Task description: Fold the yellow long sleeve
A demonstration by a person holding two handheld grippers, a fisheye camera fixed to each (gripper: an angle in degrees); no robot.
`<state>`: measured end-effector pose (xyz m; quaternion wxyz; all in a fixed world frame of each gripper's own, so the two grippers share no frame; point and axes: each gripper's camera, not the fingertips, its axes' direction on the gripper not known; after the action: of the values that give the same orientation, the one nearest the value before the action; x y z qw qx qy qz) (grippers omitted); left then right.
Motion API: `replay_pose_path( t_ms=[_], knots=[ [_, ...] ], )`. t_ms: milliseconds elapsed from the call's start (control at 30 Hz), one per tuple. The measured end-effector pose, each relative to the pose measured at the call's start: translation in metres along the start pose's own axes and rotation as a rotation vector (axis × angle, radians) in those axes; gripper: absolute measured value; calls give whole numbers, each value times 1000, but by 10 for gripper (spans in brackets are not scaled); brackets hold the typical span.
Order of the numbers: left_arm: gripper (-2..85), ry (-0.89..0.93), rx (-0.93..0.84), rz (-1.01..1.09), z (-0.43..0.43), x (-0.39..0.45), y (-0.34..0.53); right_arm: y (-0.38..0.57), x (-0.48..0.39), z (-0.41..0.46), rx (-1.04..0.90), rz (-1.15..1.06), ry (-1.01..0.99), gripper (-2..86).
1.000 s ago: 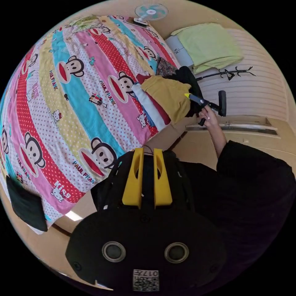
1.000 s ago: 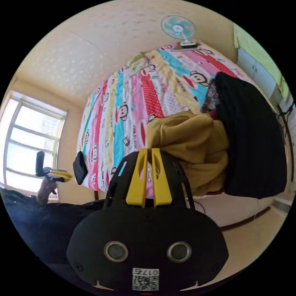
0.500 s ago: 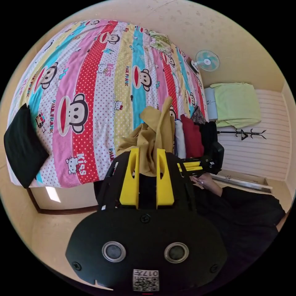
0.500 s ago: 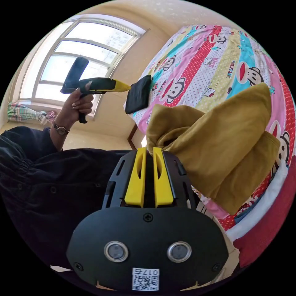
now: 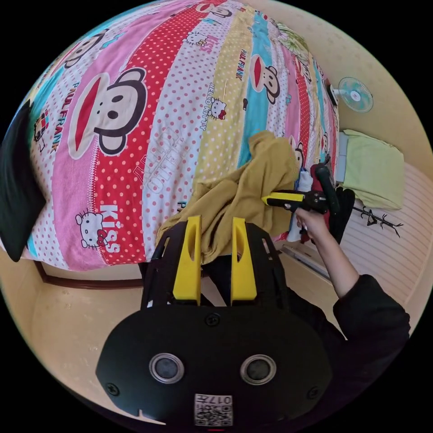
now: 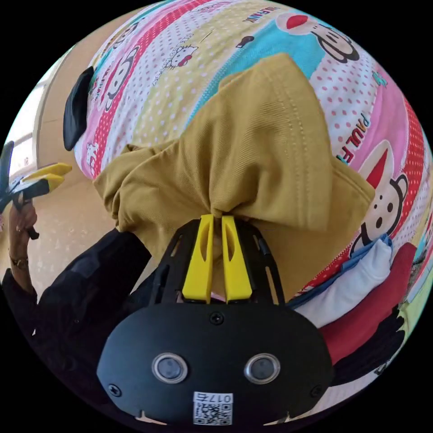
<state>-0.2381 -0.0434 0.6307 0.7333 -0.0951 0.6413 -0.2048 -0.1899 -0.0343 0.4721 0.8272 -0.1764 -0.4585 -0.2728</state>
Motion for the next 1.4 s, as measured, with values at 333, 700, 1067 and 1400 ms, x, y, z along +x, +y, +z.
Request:
replay_pose_path(
  t_ms=[333,700,1067,1400],
  knots=[
    [101,-23,-100,-5,51,-34,-44,152,-10,129,-455,282,-9,40],
    [107,-64,-105,-46,75,-27,26,4,-12,-30,33,90,71,93],
    [96,146,-236,-69,119,14,71,-195,7,21,-207,-154,244,120],
    [15,257,58,30,-28,54,138,-26,-67,-107,104,11,265,29]
  ],
)
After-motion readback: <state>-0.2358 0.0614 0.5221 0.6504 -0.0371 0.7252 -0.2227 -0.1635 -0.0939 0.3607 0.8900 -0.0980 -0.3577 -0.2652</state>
